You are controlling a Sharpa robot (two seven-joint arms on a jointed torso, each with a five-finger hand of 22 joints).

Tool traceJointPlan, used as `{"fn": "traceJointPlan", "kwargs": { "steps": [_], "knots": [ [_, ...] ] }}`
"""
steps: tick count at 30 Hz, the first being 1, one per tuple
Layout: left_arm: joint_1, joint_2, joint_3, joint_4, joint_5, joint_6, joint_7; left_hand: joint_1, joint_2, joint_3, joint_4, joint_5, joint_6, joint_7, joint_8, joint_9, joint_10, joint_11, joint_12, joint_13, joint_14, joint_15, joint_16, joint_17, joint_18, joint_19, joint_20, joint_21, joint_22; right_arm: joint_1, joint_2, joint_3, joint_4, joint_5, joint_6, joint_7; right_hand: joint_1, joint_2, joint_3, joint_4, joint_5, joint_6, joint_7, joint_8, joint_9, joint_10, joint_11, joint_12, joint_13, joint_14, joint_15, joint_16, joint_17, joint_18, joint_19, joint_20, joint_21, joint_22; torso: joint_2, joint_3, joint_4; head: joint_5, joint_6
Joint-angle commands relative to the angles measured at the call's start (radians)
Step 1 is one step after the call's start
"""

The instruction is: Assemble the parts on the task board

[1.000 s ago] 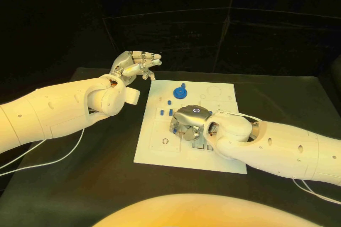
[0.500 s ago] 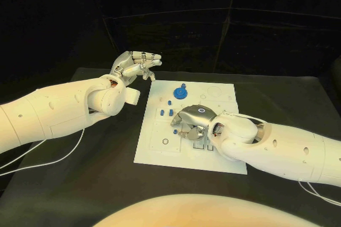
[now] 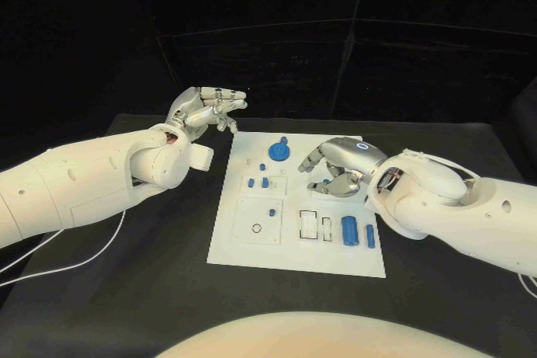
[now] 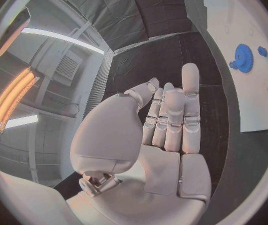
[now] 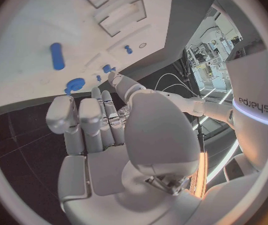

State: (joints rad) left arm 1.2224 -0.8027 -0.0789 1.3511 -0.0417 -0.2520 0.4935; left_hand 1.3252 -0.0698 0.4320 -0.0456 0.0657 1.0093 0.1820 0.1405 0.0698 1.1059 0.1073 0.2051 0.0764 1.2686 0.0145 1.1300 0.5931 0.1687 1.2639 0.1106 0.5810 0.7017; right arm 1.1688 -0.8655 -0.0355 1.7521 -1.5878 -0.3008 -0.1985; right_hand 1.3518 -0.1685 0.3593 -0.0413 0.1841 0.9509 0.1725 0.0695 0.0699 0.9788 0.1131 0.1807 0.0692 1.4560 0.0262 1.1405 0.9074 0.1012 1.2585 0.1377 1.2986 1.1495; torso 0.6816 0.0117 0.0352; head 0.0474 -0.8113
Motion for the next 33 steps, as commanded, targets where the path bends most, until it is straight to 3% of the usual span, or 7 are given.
{"fn": "traceJointPlan", "kwargs": {
  "steps": [1,6,12,21,33],
  "knots": [
    [0.001,0.002,0.001,-0.001,0.003,0.011,0.009,0.01,0.003,-0.002,-0.003,-0.003,-0.004,0.001,0.004,-0.001,-0.01,0.0,0.007,-0.001,-0.006,0.003,-0.004,-0.002,0.013,-0.006,0.002,-0.005,-0.002,0.01,-0.021,0.001,-0.014,0.034,0.068,-0.055,-0.017,-0.005,-0.057,0.013,0.022,-0.022,-0.01,-0.004,-0.002,-0.029,0.0,0.014,-0.001,0.002,-0.001,-0.003,-0.011,0.002,-0.004,-0.009,-0.012,-0.01,-0.001,-0.0016,-0.0013,-0.01,0.008],
    [0.001,0.007,0.001,-0.005,0.003,0.012,0.009,0.01,0.003,-0.002,-0.003,-0.003,-0.004,0.001,0.004,-0.001,-0.01,0.0,0.007,-0.001,-0.006,0.003,-0.004,-0.002,0.013,-0.006,0.002,-0.005,-0.002,0.02,-0.034,0.003,-0.046,0.005,0.115,-0.073,0.019,0.02,-0.173,0.033,0.03,-0.035,-0.019,-0.001,-0.001,-0.066,0.002,0.062,0.001,0.004,0.002,-0.006,-0.029,0.004,-0.005,-0.011,-0.024,-0.022,0.001,-0.0004,-0.001,-0.017,0.013],
    [0.001,0.009,0.001,-0.007,0.003,0.013,0.008,0.01,0.003,-0.002,-0.003,-0.003,-0.004,0.001,0.004,-0.001,-0.01,0.0,0.007,-0.001,-0.006,0.003,-0.004,-0.002,0.013,-0.006,0.002,-0.005,-0.002,0.022,-0.026,0.003,-0.068,-0.01,0.163,-0.079,0.034,0.038,-0.205,0.041,0.032,-0.032,-0.022,0.002,0.0,-0.071,0.0,0.085,0.001,0.008,0.002,0.004,-0.021,0.002,0.002,-0.011,-0.022,-0.017,0.001,0.0001,0.0011,-0.019,0.014],
    [0.001,0.011,0.001,-0.011,0.003,0.015,0.008,0.01,0.003,-0.002,-0.003,-0.003,-0.004,0.001,0.004,-0.001,-0.01,0.0,0.007,-0.001,-0.006,0.003,-0.004,-0.002,0.013,-0.006,0.002,-0.005,-0.002,0.018,-0.002,0.002,-0.084,-0.012,0.224,-0.069,0.06,0.065,-0.223,0.043,0.044,-0.021,-0.021,0.005,0.001,-0.053,-0.006,0.122,0.001,0.013,-0.005,0.022,-0.007,-0.001,0.017,-0.014,-0.012,-0.003,0.001,-0.0002,0.0003,-0.019,0.011],
    [0.001,0.013,0.001,-0.013,0.003,0.017,0.006,0.01,0.003,-0.002,-0.003,-0.003,-0.004,0.001,0.004,-0.001,-0.01,0.0,0.007,-0.001,-0.006,0.003,-0.004,-0.002,0.013,-0.006,0.002,-0.005,-0.002,0.004,0.036,0.0,-0.112,-0.012,0.241,-0.046,0.088,0.111,-0.189,0.053,0.037,0.035,-0.022,0.019,0.002,0.059,-0.025,0.131,-0.008,0.026,-0.022,0.079,0.052,-0.015,0.063,-0.023,0.034,0.061,0.001,0.0002,0.0,-0.019,0.007]
  ]
}}
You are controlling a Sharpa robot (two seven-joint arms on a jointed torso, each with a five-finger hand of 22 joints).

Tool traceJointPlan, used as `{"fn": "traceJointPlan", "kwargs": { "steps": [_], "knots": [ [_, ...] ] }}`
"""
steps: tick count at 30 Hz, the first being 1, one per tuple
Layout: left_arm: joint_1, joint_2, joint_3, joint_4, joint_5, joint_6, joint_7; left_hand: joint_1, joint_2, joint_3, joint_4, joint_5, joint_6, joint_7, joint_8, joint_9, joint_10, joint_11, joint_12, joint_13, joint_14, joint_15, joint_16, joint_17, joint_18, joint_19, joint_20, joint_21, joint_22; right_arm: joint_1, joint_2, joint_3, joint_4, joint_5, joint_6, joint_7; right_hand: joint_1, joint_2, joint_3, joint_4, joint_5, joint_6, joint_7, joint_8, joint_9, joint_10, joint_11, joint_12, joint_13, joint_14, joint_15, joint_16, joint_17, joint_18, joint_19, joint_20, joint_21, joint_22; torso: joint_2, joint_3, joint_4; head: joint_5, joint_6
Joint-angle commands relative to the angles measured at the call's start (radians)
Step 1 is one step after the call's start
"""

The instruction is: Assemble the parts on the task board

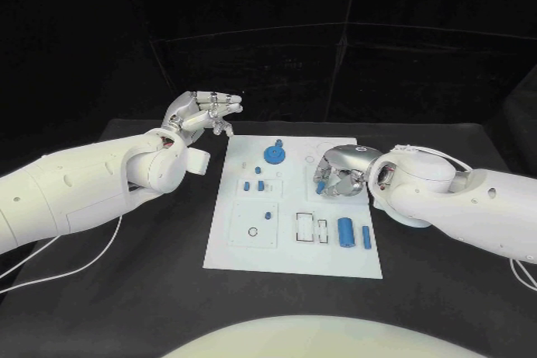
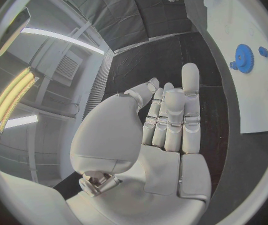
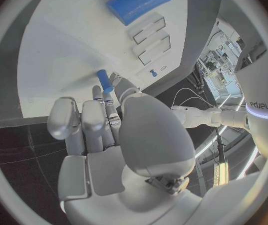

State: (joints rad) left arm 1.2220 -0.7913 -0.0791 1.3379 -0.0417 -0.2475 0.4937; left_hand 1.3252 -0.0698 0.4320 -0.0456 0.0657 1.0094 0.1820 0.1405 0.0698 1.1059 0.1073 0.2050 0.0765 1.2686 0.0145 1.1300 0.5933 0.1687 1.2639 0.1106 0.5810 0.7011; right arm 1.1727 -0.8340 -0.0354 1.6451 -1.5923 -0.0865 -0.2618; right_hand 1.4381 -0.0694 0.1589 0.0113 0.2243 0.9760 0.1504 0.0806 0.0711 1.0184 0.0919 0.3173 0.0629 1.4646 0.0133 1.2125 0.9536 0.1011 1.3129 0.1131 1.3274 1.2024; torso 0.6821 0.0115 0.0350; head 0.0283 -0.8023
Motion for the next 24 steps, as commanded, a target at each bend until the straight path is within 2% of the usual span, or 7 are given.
{"fn": "traceJointPlan", "kwargs": {
  "steps": [1,7,11,17,22,24],
  "knots": [
    [0.001,0.001,0.001,0.0,0.003,0.012,0.005,0.01,0.003,-0.002,-0.003,-0.003,-0.004,0.001,0.004,-0.001,-0.01,0.0,0.007,-0.002,-0.006,0.003,-0.004,-0.002,0.013,-0.006,0.002,-0.005,-0.001,-0.001,0.007,0.0,-0.008,-0.008,0.029,0.018,0.003,0.014,0.018,0.001,-0.005,0.015,0.0,0.008,0.001,0.029,-0.005,-0.009,-0.002,0.018,-0.01,0.009,0.008,-0.015,0.011,0.001,0.008,0.012,0.0,0.0,-0.0002,0.001,-0.002],
    [0.001,0.002,0.001,-0.001,0.003,0.013,0.003,0.01,0.003,-0.002,-0.003,-0.003,-0.004,0.001,0.004,-0.001,-0.01,0.0,0.007,-0.002,-0.006,0.003,-0.004,-0.002,0.013,-0.006,0.002,-0.005,-0.001,-0.006,0.02,-0.001,-0.021,-0.011,0.034,0.025,0.009,0.021,0.048,0.007,-0.013,0.043,0.001,0.013,0.002,0.069,-0.008,-0.032,-0.001,0.019,-0.013,0.022,0.018,-0.019,0.023,-0.003,0.022,0.03,0.0,-0.0001,-0.0002,0.002,-0.005],
    [0.001,0.002,0.001,-0.002,0.003,0.013,0.003,0.01,0.003,-0.002,-0.003,-0.003,-0.004,0.001,0.004,-0.001,-0.01,0.0,0.007,-0.002,-0.006,0.003,-0.004,-0.002,0.013,-0.006,0.002,-0.005,-0.001,-0.008,0.023,-0.001,-0.025,-0.016,0.019,0.022,0.018,0.03,0.076,0.008,-0.026,0.065,-0.002,0.017,0.002,0.095,-0.013,-0.047,-0.001,0.019,-0.017,0.03,0.025,-0.022,0.029,-0.006,0.031,0.042,0.0,0.0002,-0.001,0.002,-0.006],
    [0.001,0.001,0.001,-0.002,0.003,0.014,0.002,0.012,0.004,-0.002,-0.005,-0.003,-0.005,0.001,0.006,-0.001,-0.011,0.0,0.009,-0.001,-0.007,0.003,-0.004,-0.003,0.013,-0.006,0.002,-0.006,-0.002,-0.009,0.023,-0.001,-0.026,-0.024,-0.075,0.005,0.045,0.061,0.152,-0.001,-0.075,0.105,-0.004,0.026,0.004,0.141,-0.019,-0.066,0.003,0.019,-0.022,0.04,0.031,-0.028,0.048,-0.011,0.052,0.072,0.0,0.0001,-0.0004,0.001,-0.008],
    [0.001,0.0,0.001,-0.002,0.003,0.016,0.002,0.012,0.004,-0.002,-0.005,-0.003,-0.005,0.001,0.006,-0.001,-0.011,0.0,0.009,-0.001,-0.007,0.003,-0.004,-0.003,0.013,-0.006,0.002,-0.006,-0.002,-0.01,0.015,-0.001,-0.015,-0.023,-0.149,0.009,0.05,0.057,0.204,-0.015,-0.084,0.118,-0.003,0.025,0.003,0.161,-0.02,-0.081,0.004,0.018,-0.023,0.045,0.032,-0.03,0.053,-0.014,0.06,0.083,0.0,0.0002,-0.0003,0.002,-0.008],
    [0.001,0.0,0.001,-0.002,0.003,0.017,0.002,0.012,0.004,-0.002,-0.005,-0.003,-0.005,0.001,0.006,-0.001,-0.011,0.0,0.009,-0.001,-0.007,0.003,-0.004,-0.003,0.013,-0.006,0.002,-0.006,-0.002,-0.01,0.008,-0.001,-0.003,-0.015,-0.168,0.012,0.049,0.056,0.207,-0.015,-0.084,0.118,-0.003,0.025,0.003,0.162,-0.02,-0.082,0.004,0.018,-0.023,0.045,0.032,-0.03,0.053,-0.014,0.061,0.083,-0.001,0.0002,0.0004,0.003,-0.007]
  ]
}}
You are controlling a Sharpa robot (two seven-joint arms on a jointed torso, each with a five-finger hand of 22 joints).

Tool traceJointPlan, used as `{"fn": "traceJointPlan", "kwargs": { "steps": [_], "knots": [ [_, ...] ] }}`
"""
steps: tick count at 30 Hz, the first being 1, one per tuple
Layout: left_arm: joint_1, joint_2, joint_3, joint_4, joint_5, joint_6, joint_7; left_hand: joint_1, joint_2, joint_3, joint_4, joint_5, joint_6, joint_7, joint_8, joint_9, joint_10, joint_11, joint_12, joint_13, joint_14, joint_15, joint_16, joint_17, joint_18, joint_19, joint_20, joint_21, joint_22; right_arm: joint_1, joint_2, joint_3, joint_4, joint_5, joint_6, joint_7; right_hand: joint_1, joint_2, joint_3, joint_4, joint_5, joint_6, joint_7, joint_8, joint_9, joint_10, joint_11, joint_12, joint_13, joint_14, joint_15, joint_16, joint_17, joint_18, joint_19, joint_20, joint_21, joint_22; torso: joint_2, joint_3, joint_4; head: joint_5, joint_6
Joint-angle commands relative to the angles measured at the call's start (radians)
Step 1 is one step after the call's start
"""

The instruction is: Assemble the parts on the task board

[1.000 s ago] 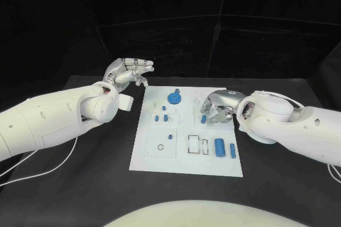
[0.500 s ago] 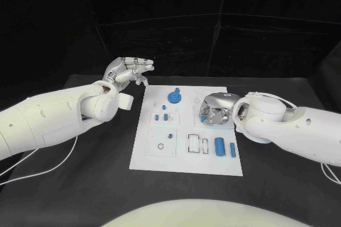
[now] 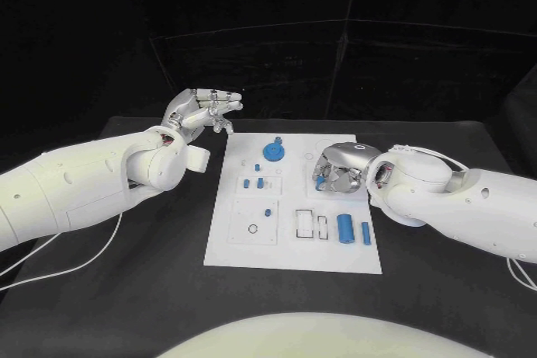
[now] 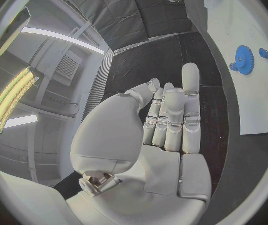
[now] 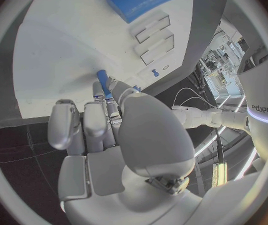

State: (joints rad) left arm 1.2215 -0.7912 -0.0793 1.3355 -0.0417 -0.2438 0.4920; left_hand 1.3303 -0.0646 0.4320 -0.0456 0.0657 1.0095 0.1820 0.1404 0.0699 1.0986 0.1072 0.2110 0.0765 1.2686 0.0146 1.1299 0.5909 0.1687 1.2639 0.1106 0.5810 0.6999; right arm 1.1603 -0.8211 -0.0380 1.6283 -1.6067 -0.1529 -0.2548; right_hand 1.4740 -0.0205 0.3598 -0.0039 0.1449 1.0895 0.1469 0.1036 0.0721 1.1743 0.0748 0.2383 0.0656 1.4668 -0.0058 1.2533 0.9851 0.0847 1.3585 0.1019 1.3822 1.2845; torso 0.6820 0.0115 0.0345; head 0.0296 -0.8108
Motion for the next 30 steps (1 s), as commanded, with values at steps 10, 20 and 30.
{"fn": "traceJointPlan", "kwargs": {
  "steps": [10,20,30],
  "knots": [
    [0.001,-0.002,0.001,0.0,0.003,0.014,0.002,0.006,-0.001,-0.002,-0.005,-0.003,-0.005,0.001,0.006,-0.001,-0.004,0.0,0.003,-0.001,-0.007,0.003,-0.004,-0.001,0.013,-0.006,0.002,-0.007,-0.001,0.008,-0.068,0.006,0.132,0.078,-0.167,0.03,-0.01,-0.022,0.051,-0.008,-0.006,0.009,0.003,-0.005,-0.001,0.017,-0.002,-0.026,0.002,0.015,-0.002,0.01,0.003,-0.015,0.008,-0.001,0.011,0.007,-0.002,-0.0017,0.0016,0.002,0.003],
    [0.001,0.003,0.001,-0.001,0.003,0.016,0.001,0.006,-0.001,-0.002,-0.005,-0.003,-0.005,0.001,0.006,-0.001,-0.004,0.0,0.003,-0.001,-0.007,0.003,-0.004,-0.001,0.013,-0.006,0.002,-0.007,-0.001,0.009,0.014,0.006,0.165,0.127,-0.149,0.076,-0.014,-0.03,0.063,-0.012,-0.002,0.007,0.004,-0.009,-0.002,0.017,0.0,-0.034,0.001,0.014,-0.001,0.01,-0.001,-0.014,0.006,0.0,0.01,0.006,0.0,-0.0007,0.0015,0.016,0.001],
    [0.001,0.011,0.001,-0.003,0.003,0.019,0.001,0.006,-0.001,-0.002,-0.005,-0.003,-0.005,0.001,0.006,-0.001,-0.004,0.0,0.003,-0.001,-0.007,0.003,-0.004,-0.001,0.013,-0.006,0.002,-0.007,-0.001,-0.045,0.152,0.002,0.104,0.07,-0.112,0.121,-0.017,-0.033,0.068,-0.014,0.001,0.006,0.006,-0.011,-0.002,0.016,0.001,-0.039,0.001,0.014,0.0,0.01,-0.002,-0.014,0.004,0.0,0.009,0.004,0.0,-0.0015,0.0029,0.031,-0.004]
  ]
}}
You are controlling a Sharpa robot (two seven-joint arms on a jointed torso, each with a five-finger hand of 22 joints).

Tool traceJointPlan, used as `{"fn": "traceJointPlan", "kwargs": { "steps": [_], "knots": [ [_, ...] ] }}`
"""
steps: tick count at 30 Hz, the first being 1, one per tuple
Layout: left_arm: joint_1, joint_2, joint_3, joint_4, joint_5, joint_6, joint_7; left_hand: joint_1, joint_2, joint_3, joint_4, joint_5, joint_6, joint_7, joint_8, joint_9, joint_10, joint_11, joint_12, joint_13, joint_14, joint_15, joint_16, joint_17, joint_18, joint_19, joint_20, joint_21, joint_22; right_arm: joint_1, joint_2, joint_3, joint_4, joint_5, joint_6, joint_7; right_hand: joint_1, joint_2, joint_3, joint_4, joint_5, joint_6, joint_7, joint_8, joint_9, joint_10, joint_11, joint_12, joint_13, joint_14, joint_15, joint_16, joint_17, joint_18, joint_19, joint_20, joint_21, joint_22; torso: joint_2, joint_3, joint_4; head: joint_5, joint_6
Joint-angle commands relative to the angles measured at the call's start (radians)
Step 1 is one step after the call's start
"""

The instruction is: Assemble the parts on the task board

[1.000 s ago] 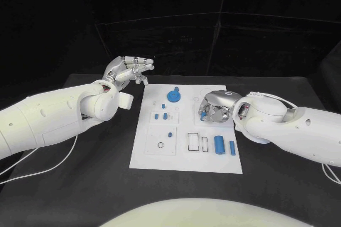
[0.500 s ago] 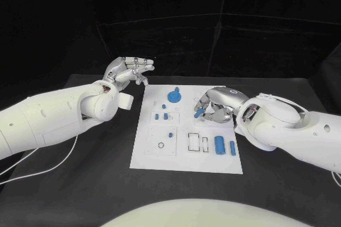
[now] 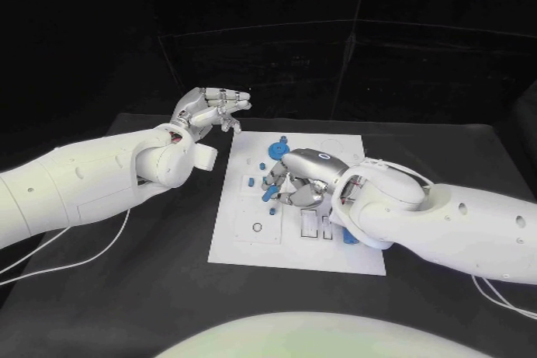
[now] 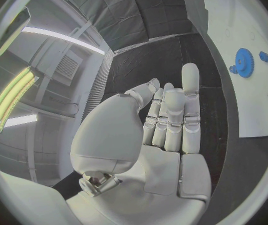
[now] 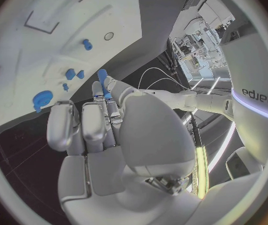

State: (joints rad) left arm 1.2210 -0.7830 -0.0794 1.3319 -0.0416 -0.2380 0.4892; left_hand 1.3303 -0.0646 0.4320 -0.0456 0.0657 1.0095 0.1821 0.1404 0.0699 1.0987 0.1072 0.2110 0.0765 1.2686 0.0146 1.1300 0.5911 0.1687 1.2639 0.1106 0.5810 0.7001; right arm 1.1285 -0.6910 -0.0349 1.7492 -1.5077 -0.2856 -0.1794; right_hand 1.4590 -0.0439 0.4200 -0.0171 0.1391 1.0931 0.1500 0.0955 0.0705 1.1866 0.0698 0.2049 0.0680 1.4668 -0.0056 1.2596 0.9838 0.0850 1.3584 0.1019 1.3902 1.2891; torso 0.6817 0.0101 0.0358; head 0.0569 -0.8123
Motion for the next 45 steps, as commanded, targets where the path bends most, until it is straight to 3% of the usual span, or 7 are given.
{"fn": "traceJointPlan", "kwargs": {
  "steps": [1,6,11,25,45],
  "knots": [
    [0.002,0.004,0.001,0.0,0.003,0.013,0.003,0.006,-0.001,-0.002,-0.005,-0.003,-0.005,0.001,0.006,-0.001,-0.004,0.0,0.003,-0.001,-0.007,0.003,-0.004,-0.001,0.013,-0.006,0.002,-0.006,-0.001,-0.02,0.035,-0.004,-0.026,-0.036,0.027,0.048,-0.002,-0.009,0.008,0.0,0.007,0.003,0.003,-0.002,-0.001,0.004,0.006,-0.005,-0.001,0.014,-0.001,0.004,-0.001,-0.014,0.004,0.0,0.001,-0.001,0.0,0.0003,0.0005,0.007,-0.002],
    [0.002,0.007,0.001,-0.001,0.003,0.014,0.003,0.006,-0.001,-0.002,-0.005,-0.003,-0.005,0.001,0.006,-0.001,-0.004,0.0,0.003,-0.001,-0.007,0.003,-0.004,-0.001,0.013,-0.006,0.002,-0.006,-0.001,-0.04,0.078,-0.022,-0.063,-0.063,0.058,0.051,-0.006,-0.011,0.009,0.0,0.007,0.001,0.004,-0.004,-0.001,0.003,0.007,-0.008,-0.001,0.013,0.0,0.003,-0.004,-0.013,0.001,0.001,-0.001,-0.004,0.0,0.0007,-0.0013,0.016,-0.006],
    [0.002,0.009,0.001,-0.002,0.003,0.015,0.002,0.006,-0.001,-0.002,-0.005,-0.003,-0.005,0.001,0.006,-0.001,-0.004,0.0,0.003,-0.001,-0.007,0.003,-0.004,-0.001,0.013,-0.006,0.002,-0.006,-0.001,-0.057,0.1,-0.029,-0.09,-0.078,0.082,0.052,-0.007,-0.011,0.01,0.0,0.007,0.001,0.004,-0.004,-0.001,0.003,0.008,-0.008,-0.001,0.013,0.0,0.002,-0.005,-0.013,0.001,0.001,-0.001,-0.004,0.0,0.001,-0.0014,0.024,-0.012],
    [0.002,0.012,0.001,-0.007,0.003,0.018,0.001,0.006,0.0,-0.004,-0.005,-0.003,-0.006,0.002,0.007,-0.001,-0.005,0.001,0.005,-0.001,-0.008,0.003,-0.004,-0.003,0.013,-0.006,0.003,-0.008,-0.002,-0.065,0.107,-0.032,-0.098,-0.125,0.13,0.023,-0.012,-0.013,0.011,0.001,0.007,0.002,0.004,-0.005,-0.001,0.004,0.008,-0.01,-0.001,0.012,0.001,0.002,-0.007,-0.013,0.0,0.001,-0.002,-0.005,0.0,0.0018,-0.0017,0.028,-0.016],
    [0.001,0.013,0.0,-0.01,0.003,0.02,0.0,0.006,0.0,-0.004,-0.005,-0.003,-0.006,0.002,0.007,-0.001,-0.005,0.001,0.005,-0.001,-0.008,0.003,-0.004,-0.003,0.013,-0.006,0.003,-0.008,-0.002,-0.066,0.109,-0.032,-0.092,-0.199,0.116,-0.033,-0.016,-0.013,0.014,0.001,0.009,0.006,0.002,-0.004,0.0,0.009,0.006,-0.011,0.0,0.011,0.001,0.001,-0.009,-0.012,-0.001,0.002,-0.002,-0.006,0.001,0.001,-0.0005,0.027,-0.018]
  ]
}}
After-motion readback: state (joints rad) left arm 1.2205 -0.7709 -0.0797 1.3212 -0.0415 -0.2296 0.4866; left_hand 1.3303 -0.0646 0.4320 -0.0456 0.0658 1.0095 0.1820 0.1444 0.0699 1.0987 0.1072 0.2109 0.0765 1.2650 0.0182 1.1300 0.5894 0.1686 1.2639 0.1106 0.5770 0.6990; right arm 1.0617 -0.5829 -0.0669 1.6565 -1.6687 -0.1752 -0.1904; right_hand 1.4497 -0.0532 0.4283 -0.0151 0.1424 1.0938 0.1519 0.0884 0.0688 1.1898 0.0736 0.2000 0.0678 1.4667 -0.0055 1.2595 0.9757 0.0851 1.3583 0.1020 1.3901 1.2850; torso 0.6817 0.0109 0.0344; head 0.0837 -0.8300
